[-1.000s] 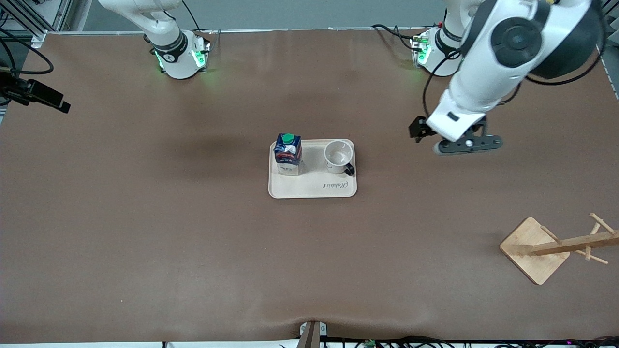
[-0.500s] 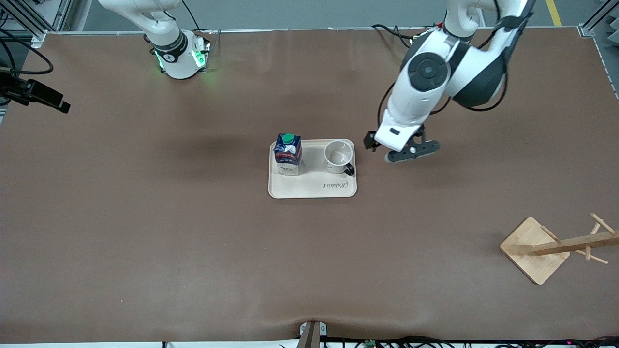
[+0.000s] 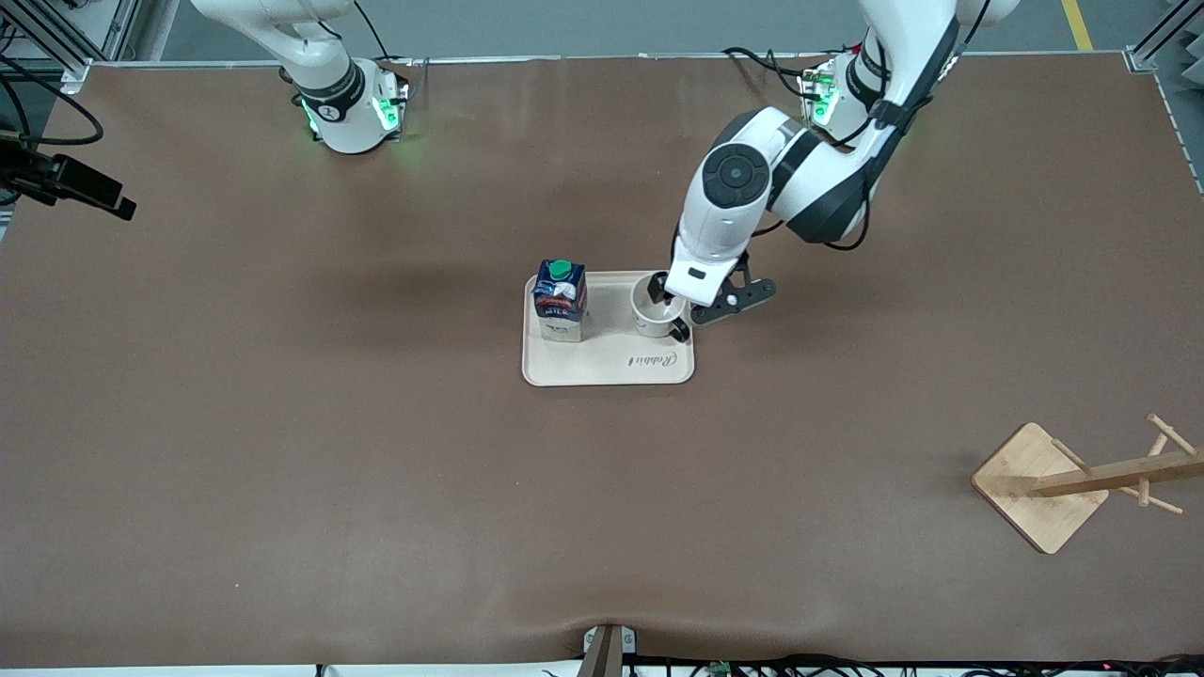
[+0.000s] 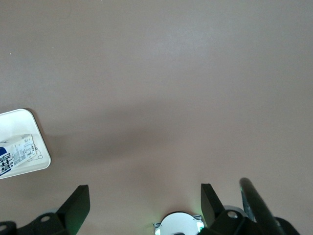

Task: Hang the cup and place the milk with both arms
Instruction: 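Move the left gripper over the white mug on the tray, then grasp the white mug rim with the left gripper and lift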

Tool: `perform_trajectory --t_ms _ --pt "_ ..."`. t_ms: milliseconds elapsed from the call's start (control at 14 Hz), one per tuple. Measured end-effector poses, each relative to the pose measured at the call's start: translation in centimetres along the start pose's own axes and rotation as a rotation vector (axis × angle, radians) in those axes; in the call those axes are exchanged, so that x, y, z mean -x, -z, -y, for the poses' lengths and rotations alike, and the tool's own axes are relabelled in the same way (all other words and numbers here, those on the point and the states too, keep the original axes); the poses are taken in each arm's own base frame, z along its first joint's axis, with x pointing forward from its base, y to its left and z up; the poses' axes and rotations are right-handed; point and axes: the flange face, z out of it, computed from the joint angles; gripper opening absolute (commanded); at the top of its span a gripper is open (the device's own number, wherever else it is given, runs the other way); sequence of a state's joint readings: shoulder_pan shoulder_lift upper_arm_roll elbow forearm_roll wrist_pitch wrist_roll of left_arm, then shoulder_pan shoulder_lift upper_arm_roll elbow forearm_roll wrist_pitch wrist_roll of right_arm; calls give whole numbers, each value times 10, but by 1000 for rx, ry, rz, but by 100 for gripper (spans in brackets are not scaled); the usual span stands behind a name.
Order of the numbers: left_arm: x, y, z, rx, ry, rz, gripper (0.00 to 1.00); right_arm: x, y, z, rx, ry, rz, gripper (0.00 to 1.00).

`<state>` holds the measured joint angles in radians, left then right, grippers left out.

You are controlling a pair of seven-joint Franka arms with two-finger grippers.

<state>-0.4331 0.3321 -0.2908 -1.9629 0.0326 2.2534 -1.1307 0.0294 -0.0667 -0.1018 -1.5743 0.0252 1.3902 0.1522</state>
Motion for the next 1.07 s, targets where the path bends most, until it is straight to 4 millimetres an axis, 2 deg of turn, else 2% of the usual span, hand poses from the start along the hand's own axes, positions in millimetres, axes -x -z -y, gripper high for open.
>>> perform_trajectory --t_ms 143,286,357,429,571,786,1071 --pt "11 -27 1 -3 12 10 93 0 0 0 0 0 0 100" --pt "18 -52 5 -20 17 21 82 0 0 0 0 0 0 100" --pt "19 -63 7 -27 26 20 74 0 0 0 0 0 0 100" --pt "19 -73 8 -33 42 20 60 0 0 0 0 0 0 100" --pt "20 -90 8 -40 66 25 3 0 0 0 0 0 0 100" --pt "23 -96 6 -42 70 29 0 0 0 0 0 0 0 100" --pt "17 -78 -3 -11 60 -1 0 0 0 0 0 0 0 100"
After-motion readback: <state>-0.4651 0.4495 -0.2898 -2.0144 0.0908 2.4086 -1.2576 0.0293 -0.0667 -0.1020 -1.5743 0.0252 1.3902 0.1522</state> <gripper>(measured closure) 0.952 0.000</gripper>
